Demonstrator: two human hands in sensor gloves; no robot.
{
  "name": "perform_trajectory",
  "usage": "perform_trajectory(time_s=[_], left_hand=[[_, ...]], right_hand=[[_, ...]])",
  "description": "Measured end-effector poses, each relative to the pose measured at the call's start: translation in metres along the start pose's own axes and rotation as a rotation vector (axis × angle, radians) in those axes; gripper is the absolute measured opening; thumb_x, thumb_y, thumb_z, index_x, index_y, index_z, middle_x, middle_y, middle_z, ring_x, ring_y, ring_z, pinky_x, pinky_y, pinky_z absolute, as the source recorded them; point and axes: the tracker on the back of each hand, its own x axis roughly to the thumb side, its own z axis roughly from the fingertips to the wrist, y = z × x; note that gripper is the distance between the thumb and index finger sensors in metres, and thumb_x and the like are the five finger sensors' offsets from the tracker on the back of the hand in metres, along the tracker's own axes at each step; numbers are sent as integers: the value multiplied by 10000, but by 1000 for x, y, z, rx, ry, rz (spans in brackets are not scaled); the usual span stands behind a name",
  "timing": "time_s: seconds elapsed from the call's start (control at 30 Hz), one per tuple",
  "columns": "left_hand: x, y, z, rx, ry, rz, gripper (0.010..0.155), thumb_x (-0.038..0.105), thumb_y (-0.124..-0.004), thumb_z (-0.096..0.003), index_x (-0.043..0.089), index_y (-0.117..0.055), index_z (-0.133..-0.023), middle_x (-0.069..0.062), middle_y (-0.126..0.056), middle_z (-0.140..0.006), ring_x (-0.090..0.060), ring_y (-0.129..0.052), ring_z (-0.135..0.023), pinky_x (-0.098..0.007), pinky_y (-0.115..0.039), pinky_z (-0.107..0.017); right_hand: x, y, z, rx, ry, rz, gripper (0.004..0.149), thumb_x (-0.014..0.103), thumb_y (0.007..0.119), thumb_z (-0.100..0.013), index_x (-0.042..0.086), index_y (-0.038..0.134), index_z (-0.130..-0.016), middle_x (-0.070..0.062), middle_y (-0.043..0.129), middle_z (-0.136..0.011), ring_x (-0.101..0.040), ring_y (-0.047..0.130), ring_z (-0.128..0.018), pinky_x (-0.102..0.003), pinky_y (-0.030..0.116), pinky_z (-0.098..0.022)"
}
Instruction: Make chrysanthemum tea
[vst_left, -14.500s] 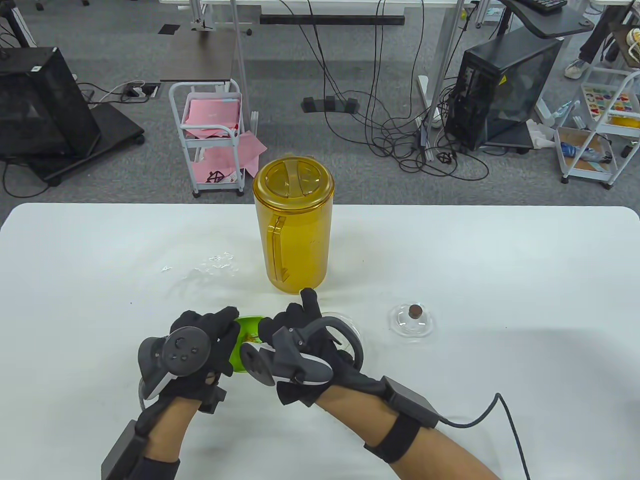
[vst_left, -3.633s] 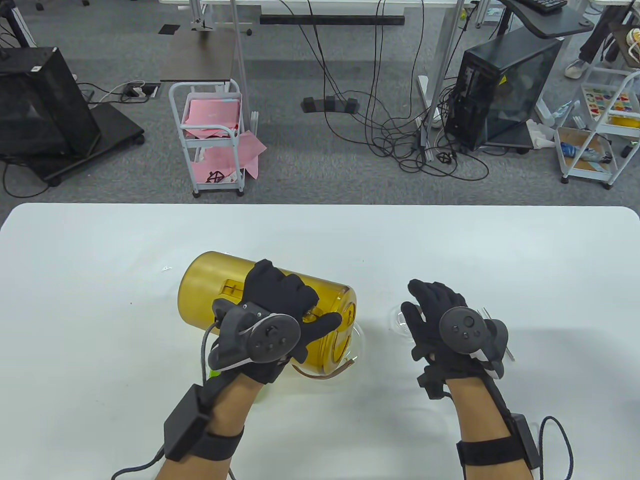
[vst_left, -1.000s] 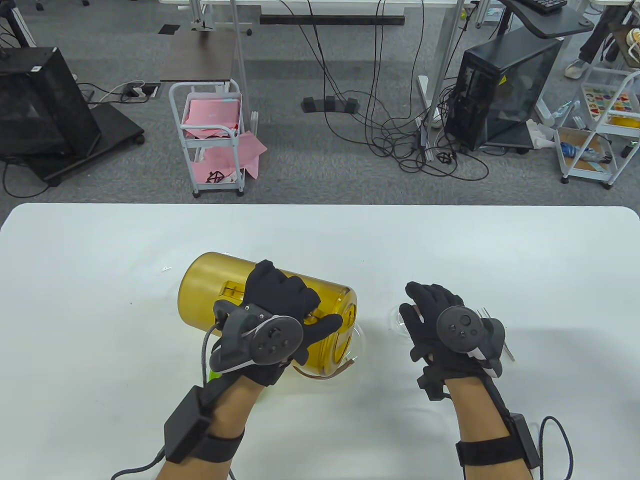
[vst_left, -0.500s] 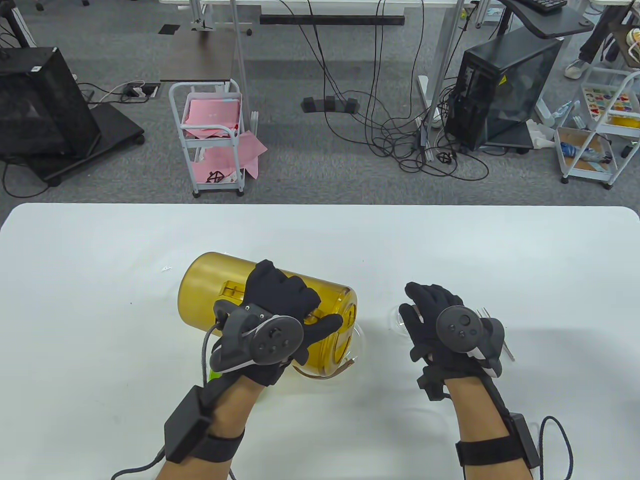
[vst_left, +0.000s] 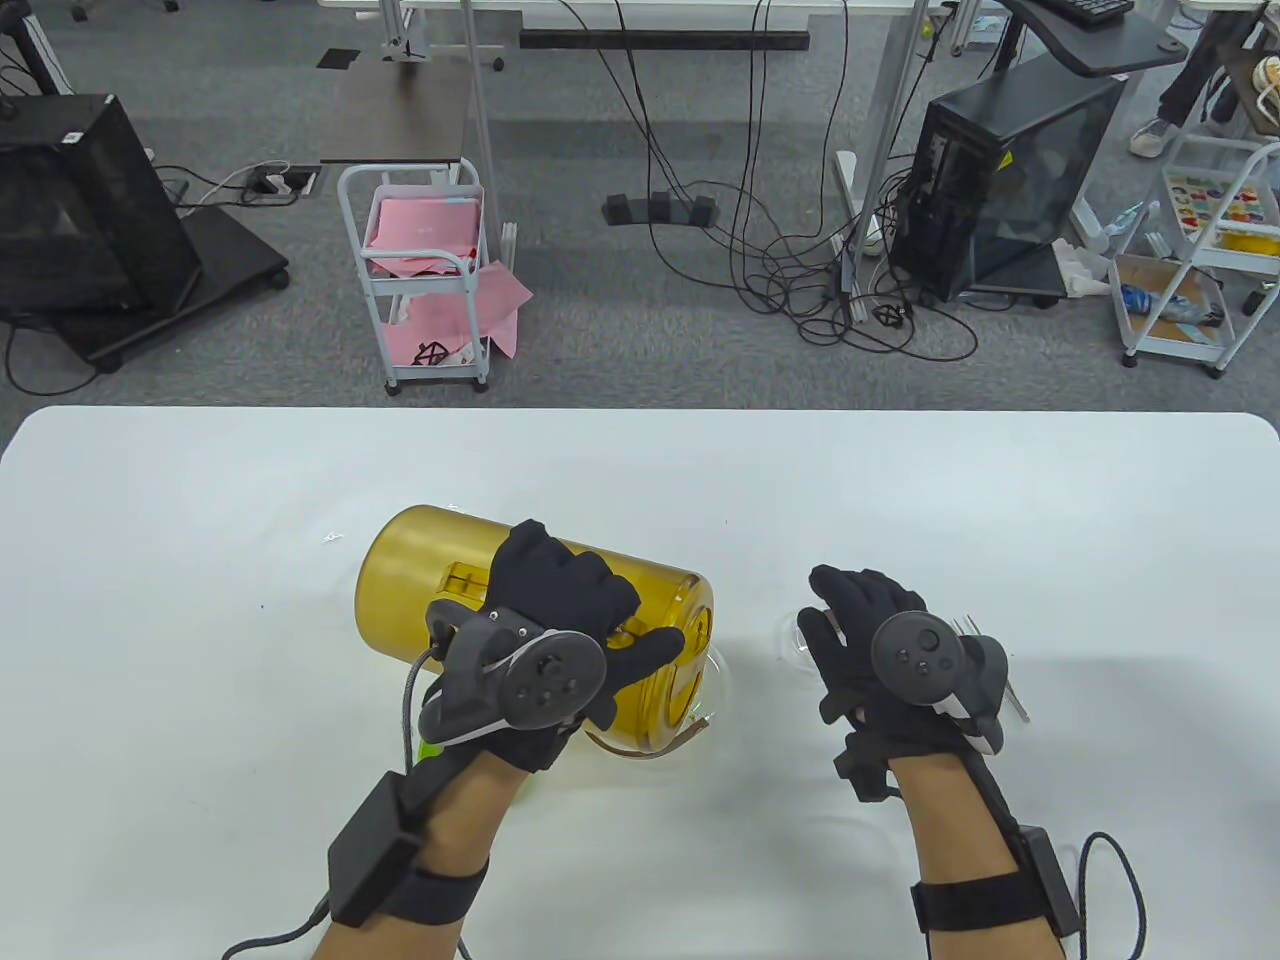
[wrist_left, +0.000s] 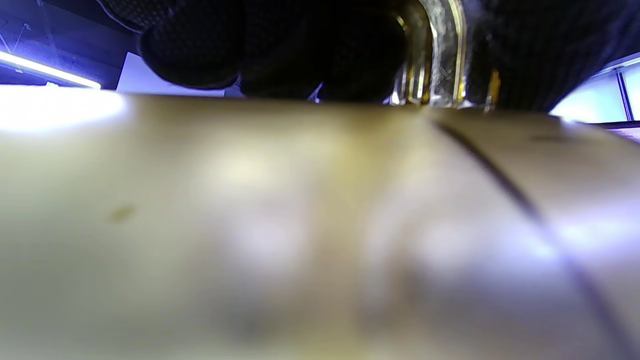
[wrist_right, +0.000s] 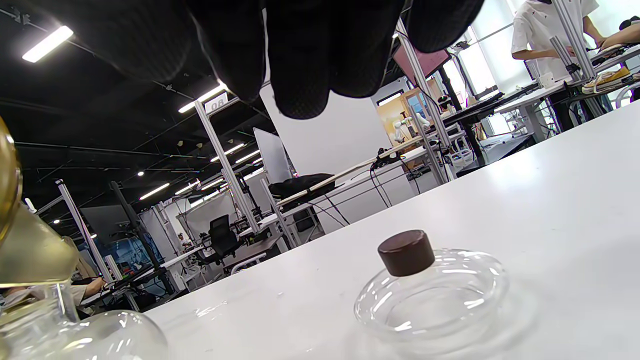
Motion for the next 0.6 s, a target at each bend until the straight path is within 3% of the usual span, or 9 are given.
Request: perform_trajectory(time_s=[0.6], left_hand=[[2, 0, 0, -3, -7, -7, 509, 717, -897, -451, 231, -980, -577, -45, -991, -537, -368, -882, -582, -721, -477, -743]], right_hand=[[0, 0, 0, -3, 2, -1, 579, 561, 681, -568, 294, 664, -1082, -32, 705, -1077, -379, 669, -1067, -660, 495, -745]])
